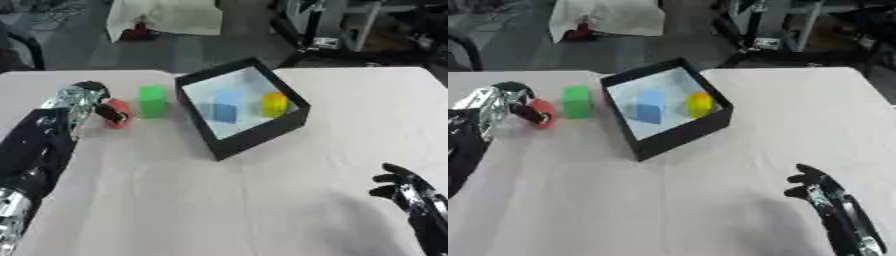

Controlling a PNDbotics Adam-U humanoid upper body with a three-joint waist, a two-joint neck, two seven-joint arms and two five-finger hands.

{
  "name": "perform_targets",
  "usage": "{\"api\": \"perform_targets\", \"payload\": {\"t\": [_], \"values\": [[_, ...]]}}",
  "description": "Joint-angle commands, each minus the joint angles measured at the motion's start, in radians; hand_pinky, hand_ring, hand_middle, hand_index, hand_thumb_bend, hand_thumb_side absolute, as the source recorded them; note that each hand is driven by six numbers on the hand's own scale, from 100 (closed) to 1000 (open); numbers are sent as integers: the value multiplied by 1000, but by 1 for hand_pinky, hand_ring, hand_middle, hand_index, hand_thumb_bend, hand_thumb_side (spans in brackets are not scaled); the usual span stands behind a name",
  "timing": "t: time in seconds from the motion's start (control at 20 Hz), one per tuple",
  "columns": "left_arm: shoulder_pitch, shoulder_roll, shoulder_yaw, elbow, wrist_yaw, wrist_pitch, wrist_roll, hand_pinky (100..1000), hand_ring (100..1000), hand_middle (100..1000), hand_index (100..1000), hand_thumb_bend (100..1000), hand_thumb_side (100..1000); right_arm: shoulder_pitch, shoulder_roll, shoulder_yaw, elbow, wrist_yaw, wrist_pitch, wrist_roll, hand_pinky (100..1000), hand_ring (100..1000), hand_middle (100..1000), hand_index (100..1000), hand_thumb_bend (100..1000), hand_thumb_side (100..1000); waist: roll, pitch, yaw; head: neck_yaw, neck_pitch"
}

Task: Pick up objects on the table and place them in the box.

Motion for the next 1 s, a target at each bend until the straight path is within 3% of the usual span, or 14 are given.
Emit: {"api": "perform_targets", "payload": {"t": [0.05,0.2,0.6,0.8,1.0], "values": [[-11,12,7,-3,21,-9,13,618,560,663,842,211,385,-6,-10,-5,-13,2,0,-2,759,609,650,841,100,725,-8,1,1,-2,-2],[-16,18,3,-18,30,-23,37,579,505,592,789,138,310,-6,-10,-5,-13,1,0,-2,760,609,650,841,100,724,-8,0,-1,-3,-2],[-139,50,-22,-165,46,-86,58,587,490,567,789,100,288,0,-13,-4,-11,1,0,-1,760,609,650,841,100,726,-7,-8,-1,-1,-2],[-207,-14,-53,-236,40,-138,70,602,501,583,800,117,328,2,-13,1,-9,1,1,2,760,609,651,841,100,733,-7,-10,-1,0,-2],[-237,-140,-100,-236,50,-196,50,609,510,596,805,116,335,0,-12,5,-9,-3,0,6,760,609,651,841,100,725,-12,-11,-10,6,-2]]}}
